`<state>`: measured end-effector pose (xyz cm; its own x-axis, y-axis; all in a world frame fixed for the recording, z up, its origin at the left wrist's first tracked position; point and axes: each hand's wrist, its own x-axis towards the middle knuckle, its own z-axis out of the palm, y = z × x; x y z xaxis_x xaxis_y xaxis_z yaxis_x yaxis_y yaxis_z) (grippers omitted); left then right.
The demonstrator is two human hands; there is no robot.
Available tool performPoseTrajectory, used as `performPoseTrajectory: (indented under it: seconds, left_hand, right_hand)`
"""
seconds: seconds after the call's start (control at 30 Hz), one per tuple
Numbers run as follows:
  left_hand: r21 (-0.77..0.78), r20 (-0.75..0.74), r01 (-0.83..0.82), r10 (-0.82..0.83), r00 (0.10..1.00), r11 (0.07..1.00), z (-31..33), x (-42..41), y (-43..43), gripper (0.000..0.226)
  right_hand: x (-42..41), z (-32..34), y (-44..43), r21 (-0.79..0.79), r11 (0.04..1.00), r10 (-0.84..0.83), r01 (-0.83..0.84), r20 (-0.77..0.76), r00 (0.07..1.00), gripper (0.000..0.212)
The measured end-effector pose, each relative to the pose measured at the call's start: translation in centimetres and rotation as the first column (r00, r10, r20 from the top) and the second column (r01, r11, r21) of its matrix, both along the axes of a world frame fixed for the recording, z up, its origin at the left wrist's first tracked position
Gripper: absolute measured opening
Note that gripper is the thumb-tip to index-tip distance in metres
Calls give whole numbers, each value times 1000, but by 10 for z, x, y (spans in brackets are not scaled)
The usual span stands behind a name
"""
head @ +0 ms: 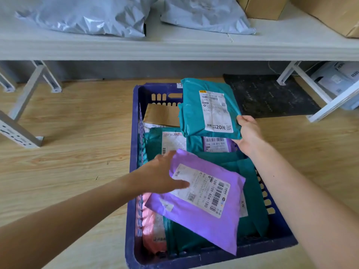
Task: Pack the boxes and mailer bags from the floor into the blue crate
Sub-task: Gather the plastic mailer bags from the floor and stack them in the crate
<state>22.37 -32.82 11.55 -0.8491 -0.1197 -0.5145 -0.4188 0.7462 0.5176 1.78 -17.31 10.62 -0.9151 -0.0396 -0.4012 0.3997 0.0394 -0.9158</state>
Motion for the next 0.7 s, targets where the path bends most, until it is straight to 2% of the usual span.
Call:
performPoseTrajectory:
  seconds: [0.07,0.13,0.23,0.33,0.43,0.53,0.6,0.67,0.7]
  left_hand:
    - [-63,35,94,-92,995,994,-3,3,9,87]
    - [-156,71,157,-148,987,975,-2,3,12,70]
    - [-258,-36,67,-79,996,964,-1,-17,-1,46]
    - [-406,-53,9,-33,998,914,-10,-47,-21,41]
    - [-343,-79,-145,126,989,928,-6,-67,-28,44]
    - [-203,-127,-259,237,963,944,-1,-75,-30,72]
    - [-151,-102,-227,213,972,962,-21,-81,-38,68]
    - [-226,-96,-156,137,986,962,-43,-90,-49,70]
    - [-239,-114,-159,135,984,958,-50,-95,-52,70]
  right_hand:
    - [-1,-3,1,46,999,18,-17,-19,1000,18]
    - [0,-7,-2,99,994,55,-52,-29,998,16]
    - [1,-12,-11,127,987,99,-94,-33,995,19]
    - [-1,-18,-21,147,984,106,-98,-47,993,21]
    - [-2,-34,-35,202,963,191,-176,-56,980,22]
    - [8,-49,-58,236,936,275,-261,-30,961,22]
    - [16,-52,-71,386,870,371,-306,-105,923,17]
    - [21,-52,-78,590,763,474,-263,-234,849,10]
    - [23,-52,-80,619,755,490,-216,-315,813,9]
